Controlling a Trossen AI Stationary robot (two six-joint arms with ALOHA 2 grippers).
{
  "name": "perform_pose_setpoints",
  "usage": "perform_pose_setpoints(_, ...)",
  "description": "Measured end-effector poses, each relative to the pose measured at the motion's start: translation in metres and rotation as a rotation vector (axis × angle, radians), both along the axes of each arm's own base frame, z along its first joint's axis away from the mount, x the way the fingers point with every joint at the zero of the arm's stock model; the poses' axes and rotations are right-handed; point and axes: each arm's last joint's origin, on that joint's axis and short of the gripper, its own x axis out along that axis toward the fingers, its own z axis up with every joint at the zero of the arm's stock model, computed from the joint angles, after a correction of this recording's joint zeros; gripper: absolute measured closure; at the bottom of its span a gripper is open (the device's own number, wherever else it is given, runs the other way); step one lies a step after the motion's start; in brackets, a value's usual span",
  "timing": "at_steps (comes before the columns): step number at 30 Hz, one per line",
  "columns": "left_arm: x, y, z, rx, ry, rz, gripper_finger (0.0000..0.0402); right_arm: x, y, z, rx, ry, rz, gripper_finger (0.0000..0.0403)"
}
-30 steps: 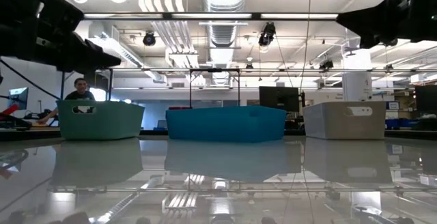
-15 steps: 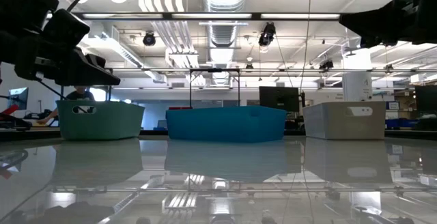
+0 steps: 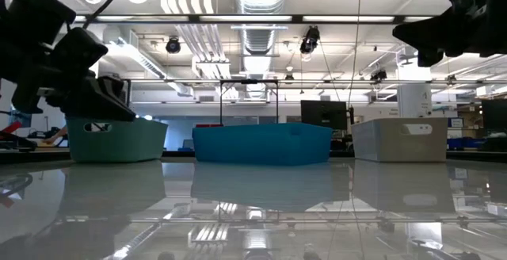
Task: Sort & place blocks by color
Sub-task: Return to Home Position
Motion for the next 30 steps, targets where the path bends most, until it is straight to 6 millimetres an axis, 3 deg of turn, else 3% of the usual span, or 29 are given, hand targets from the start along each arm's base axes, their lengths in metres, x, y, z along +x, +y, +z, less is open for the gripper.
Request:
perform_pose_setpoints(9,0.002,0.0,-0.01,0.011,0.087,-0.002,0.0394,0.0,0.0,-0.001,0.111,0.001,0.011,0.0371)
perform_pose_setpoints(30,0.002,0.0,-0.02,0.016,0.179,0.001,0.0394,0.001,0.0,-0.005,0.11,0.039,0.008,0.0371)
